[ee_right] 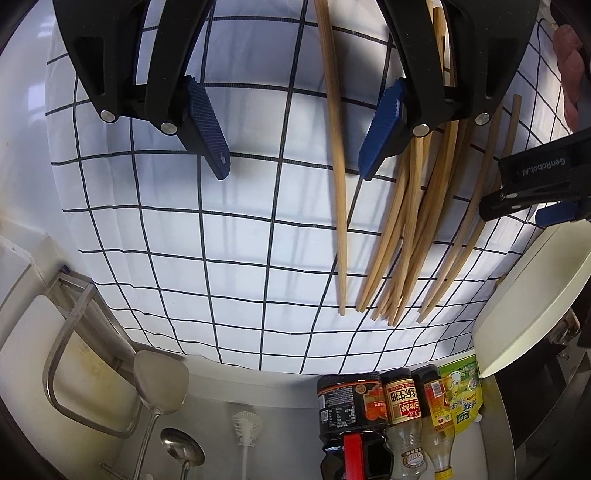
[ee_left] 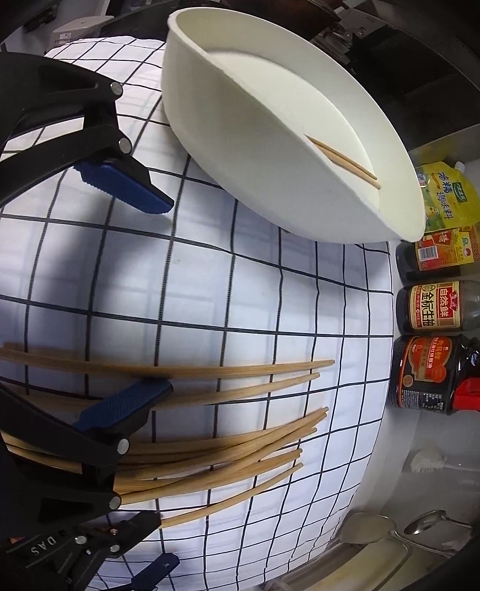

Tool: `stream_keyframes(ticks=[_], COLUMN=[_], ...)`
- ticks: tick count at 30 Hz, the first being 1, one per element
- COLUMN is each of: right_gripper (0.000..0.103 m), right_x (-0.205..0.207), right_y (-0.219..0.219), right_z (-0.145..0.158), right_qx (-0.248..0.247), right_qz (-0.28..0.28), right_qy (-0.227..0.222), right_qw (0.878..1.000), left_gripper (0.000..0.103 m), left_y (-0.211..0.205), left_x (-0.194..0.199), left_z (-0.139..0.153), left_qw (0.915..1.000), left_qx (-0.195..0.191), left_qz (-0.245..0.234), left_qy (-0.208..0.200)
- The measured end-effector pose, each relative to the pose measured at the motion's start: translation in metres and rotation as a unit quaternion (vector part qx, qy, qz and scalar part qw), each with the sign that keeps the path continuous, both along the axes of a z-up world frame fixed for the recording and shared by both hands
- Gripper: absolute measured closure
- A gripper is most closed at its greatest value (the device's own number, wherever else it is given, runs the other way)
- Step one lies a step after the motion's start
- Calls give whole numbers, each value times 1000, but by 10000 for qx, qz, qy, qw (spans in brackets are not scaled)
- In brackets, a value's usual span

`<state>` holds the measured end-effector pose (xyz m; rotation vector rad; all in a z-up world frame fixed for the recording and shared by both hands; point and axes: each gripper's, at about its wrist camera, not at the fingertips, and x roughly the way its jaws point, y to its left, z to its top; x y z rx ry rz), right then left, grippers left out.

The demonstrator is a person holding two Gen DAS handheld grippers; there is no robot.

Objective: Organize utensils
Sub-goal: 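Move the right tool back over the chopstick pile, then close the right tool on another chopstick from the pile, then carry the chopstick with the right tool over the white bowl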

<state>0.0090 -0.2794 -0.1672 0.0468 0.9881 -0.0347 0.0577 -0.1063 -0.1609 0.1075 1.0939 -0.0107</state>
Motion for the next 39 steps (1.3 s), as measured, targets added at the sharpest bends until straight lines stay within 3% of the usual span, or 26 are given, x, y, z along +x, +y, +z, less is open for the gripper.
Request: stream_keyframes(ticks=[3, 5, 9, 12, 13, 20, 27, 33, 39], right_gripper=[40, 51, 66, 93, 97, 97, 97, 97, 97], right_x=[1, -1, -3, -3, -4, -8, -17, -16, 13], right_y=[3, 8, 15, 19, 19, 8, 9, 35, 90], right_z=[0, 1, 3, 5, 5, 8, 39, 84, 118], right_qx=[8, -30, -35, -34, -31, 491, 785, 940, 1091], right_qz=[99, 250, 451, 538, 536, 298, 56, 162, 508], right_qy=[-19, -58, -62, -34, -21, 66, -48, -298, -558], right_qw=[9999, 9997, 9990, 9985, 9986, 9983, 9969, 9950, 9912], left_gripper=[21, 31, 65, 88, 96, 96, 96, 96, 96], left_y=[-1, -4, -14, -19, -19, -13, 6, 44, 107], left_x=[2, 0, -4, -5, -5, -7, -17, -25, -17], left_z=[1, 2, 5, 6, 6, 13, 54, 100, 132], left_qw=[9999, 9998, 9987, 9980, 9978, 9968, 9948, 9932, 9934], left_qx=[-105, -171, -330, -375, -393, -524, -691, -729, -660], left_qz=[-35, -109, -382, -504, -524, -600, -726, -725, -420], left_qy=[2, -24, -23, 13, 26, 71, -171, -542, -835])
